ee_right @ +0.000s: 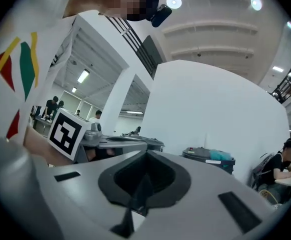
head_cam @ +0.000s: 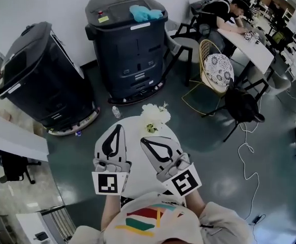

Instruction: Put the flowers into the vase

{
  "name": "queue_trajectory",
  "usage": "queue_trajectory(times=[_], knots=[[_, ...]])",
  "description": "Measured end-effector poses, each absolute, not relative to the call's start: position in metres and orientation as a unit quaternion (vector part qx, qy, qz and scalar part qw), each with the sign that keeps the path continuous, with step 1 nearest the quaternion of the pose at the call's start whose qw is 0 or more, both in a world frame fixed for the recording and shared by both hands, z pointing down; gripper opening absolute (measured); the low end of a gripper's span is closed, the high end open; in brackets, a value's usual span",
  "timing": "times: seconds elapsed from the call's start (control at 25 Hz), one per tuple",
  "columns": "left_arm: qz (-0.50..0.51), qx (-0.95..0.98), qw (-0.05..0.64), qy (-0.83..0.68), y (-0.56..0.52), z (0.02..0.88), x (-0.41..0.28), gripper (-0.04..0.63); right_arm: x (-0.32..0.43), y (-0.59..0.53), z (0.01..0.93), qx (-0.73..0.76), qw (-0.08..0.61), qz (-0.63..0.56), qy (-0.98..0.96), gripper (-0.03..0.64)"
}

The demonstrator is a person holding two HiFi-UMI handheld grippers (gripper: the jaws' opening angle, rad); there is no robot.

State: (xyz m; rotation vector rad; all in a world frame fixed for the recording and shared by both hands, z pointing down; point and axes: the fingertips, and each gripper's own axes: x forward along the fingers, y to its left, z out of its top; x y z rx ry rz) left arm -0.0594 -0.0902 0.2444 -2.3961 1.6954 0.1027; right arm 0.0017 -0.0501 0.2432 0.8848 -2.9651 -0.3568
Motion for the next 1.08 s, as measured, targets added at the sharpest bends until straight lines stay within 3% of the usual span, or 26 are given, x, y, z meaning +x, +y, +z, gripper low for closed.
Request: queue_trajectory(times=[0.28, 1.08], knots=[[0.038, -0.816, 0.083, 0.571, -0.093, 0.253, -0.074, 0.006, -0.012, -0.07, 0.259, 0.328, 0.037, -0.113, -0.937, 0.011], [0.031, -0.828, 0.086, 0.553, -0.107, 0.257, -0.103, 0.006, -0.039, -0.078, 0.262, 0.347, 0.019, -0.093, -0.933, 0.011]])
